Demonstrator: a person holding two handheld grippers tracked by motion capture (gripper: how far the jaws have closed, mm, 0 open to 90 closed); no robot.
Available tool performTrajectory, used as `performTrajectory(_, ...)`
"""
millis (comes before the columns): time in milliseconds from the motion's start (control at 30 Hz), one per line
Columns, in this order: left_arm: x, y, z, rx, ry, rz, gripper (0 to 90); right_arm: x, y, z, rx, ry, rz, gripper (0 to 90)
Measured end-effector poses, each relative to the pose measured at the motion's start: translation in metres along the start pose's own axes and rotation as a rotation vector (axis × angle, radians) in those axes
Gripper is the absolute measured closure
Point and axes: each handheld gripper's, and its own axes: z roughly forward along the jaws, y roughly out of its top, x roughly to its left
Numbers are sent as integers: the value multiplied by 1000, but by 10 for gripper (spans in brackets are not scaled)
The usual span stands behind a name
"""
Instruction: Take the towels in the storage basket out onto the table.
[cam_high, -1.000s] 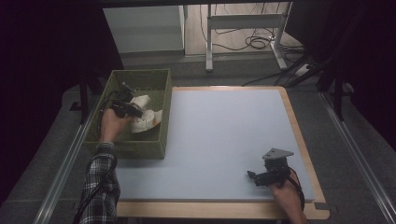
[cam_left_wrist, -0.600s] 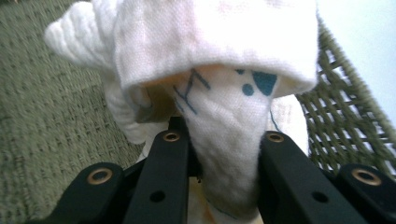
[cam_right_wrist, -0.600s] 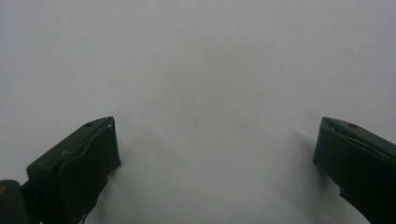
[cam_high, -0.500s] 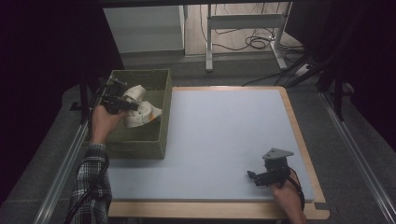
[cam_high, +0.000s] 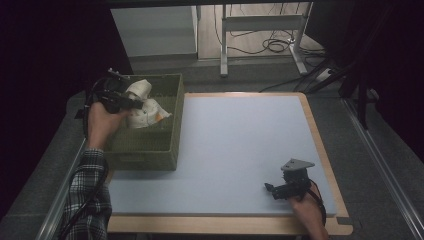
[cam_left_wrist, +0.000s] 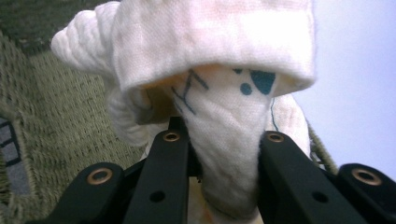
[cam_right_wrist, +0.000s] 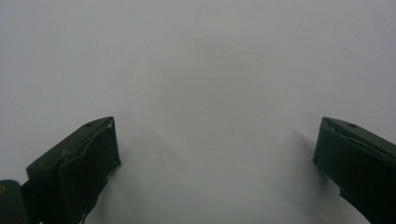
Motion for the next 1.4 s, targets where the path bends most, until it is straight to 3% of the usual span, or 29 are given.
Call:
performTrajectory(400, -28, 27, -32, -3, 13, 60, 796, 0, 0, 0, 0, 0, 1, 1)
performTrajectory(600, -46, 38, -40, -20, -9, 95, 795, 0, 0, 0, 0, 1, 4, 1)
performTrajectory(1067, -92, 54, -3, 0, -105, 180, 789, 0, 0, 0, 2, 3, 1, 2)
performTrajectory(1400, -135, 62, 30, 21, -183, 249, 785, 0, 0, 0, 2, 5, 2, 2)
